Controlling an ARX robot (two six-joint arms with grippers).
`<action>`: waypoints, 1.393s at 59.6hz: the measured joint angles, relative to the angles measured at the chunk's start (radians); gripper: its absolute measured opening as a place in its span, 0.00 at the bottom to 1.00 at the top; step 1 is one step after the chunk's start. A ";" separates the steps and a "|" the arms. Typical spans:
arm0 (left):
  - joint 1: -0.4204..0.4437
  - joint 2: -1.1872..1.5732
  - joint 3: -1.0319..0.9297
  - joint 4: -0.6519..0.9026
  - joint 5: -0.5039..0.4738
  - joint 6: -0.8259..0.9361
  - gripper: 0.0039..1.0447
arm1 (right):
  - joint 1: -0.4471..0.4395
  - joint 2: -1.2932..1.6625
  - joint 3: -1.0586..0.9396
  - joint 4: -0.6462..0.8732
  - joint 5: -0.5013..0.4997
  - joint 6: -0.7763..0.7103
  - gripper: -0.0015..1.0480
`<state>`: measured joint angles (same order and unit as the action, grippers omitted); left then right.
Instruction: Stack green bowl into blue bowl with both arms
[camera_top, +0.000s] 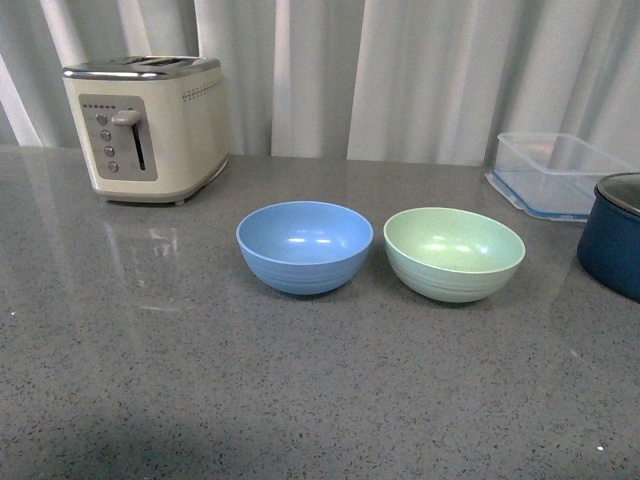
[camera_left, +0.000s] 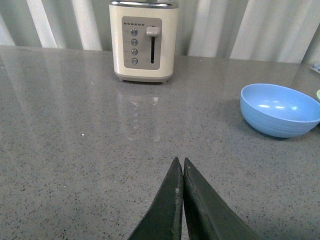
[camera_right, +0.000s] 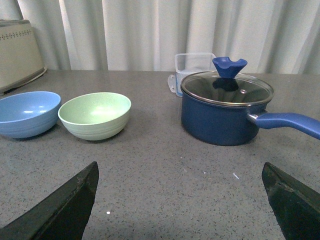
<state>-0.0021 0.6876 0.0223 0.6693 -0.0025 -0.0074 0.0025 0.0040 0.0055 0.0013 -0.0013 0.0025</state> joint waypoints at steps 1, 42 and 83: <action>0.000 -0.007 0.000 -0.006 0.000 0.000 0.03 | 0.000 0.000 0.000 0.000 0.000 0.000 0.90; 0.000 -0.416 -0.001 -0.394 0.000 0.000 0.03 | 0.000 0.000 0.000 0.000 0.000 0.000 0.90; 0.000 -0.684 -0.001 -0.668 0.000 0.000 0.11 | 0.000 0.000 0.000 0.000 0.000 0.000 0.90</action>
<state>-0.0021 0.0040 0.0212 0.0010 -0.0025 -0.0074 0.0025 0.0040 0.0055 0.0017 -0.0013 0.0025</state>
